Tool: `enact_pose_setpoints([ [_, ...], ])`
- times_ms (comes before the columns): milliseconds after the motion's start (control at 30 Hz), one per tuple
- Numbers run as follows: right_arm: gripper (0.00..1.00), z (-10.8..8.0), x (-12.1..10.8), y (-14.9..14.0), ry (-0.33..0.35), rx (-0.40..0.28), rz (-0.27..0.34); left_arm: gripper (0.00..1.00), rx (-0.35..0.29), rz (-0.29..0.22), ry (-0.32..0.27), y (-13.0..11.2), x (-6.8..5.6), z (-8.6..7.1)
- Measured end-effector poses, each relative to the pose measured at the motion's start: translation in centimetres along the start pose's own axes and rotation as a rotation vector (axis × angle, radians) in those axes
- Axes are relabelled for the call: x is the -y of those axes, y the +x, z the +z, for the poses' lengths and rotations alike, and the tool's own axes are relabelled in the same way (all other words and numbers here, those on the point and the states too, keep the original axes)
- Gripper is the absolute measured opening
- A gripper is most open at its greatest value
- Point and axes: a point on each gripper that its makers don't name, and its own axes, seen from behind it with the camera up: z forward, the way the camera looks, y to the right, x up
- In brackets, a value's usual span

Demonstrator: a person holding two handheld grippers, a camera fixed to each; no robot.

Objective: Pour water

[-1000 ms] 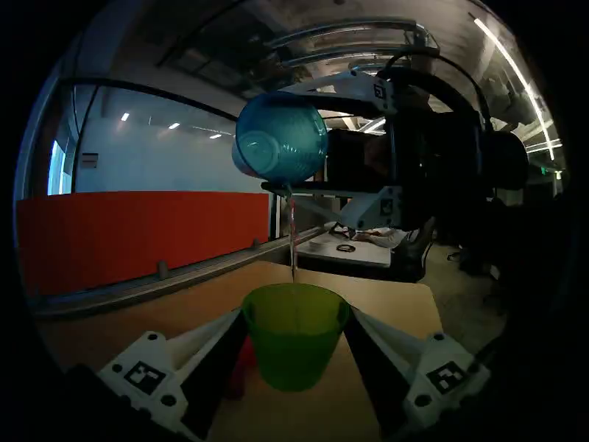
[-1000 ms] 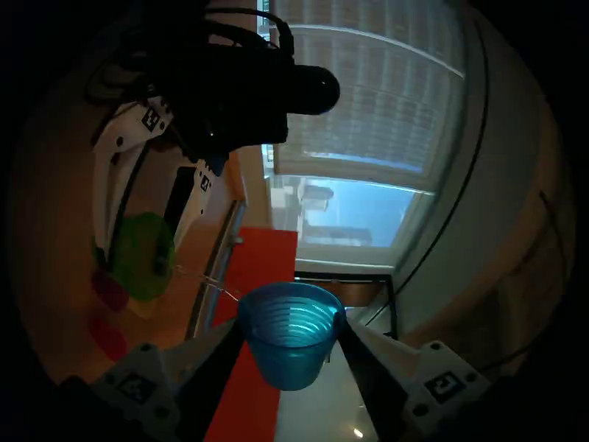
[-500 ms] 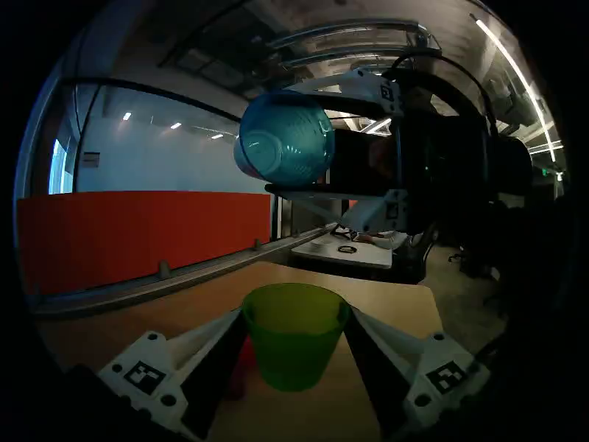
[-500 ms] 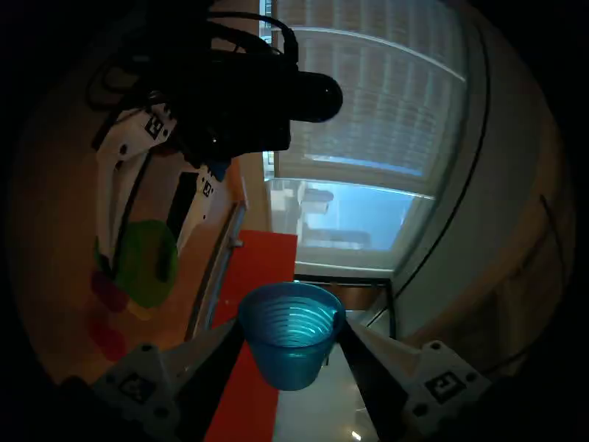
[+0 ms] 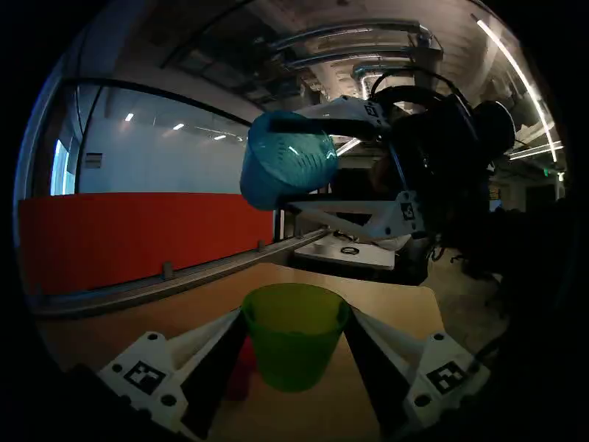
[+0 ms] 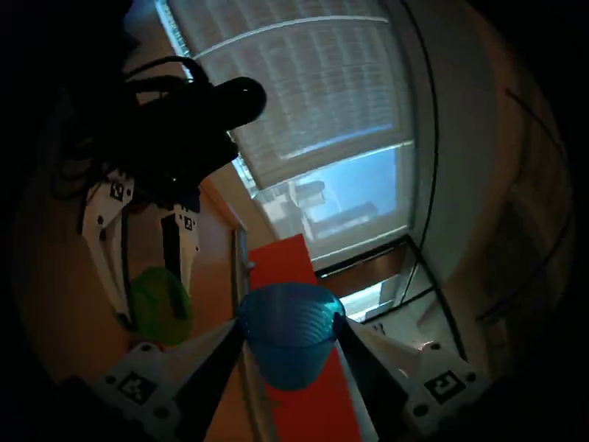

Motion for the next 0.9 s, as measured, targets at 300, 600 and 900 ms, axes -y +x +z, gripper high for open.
enact_pose_setpoints([
  [300,0.9,-0.3,1.9,-1.4,0.031,0.001,0.406,0.87,0.005,0.001,0.012,0.0,0.1,-0.2],
  [600,0.89,-0.7,3.2,-2.5,0.066,0.009,0.783,0.87,0.011,0.008,0.025,0.2,0.3,-0.6],
  [900,0.89,-1.3,3.2,-2.3,0.101,-0.026,1.016,0.87,0.018,0.011,0.039,0.0,0.6,-1.0],
])
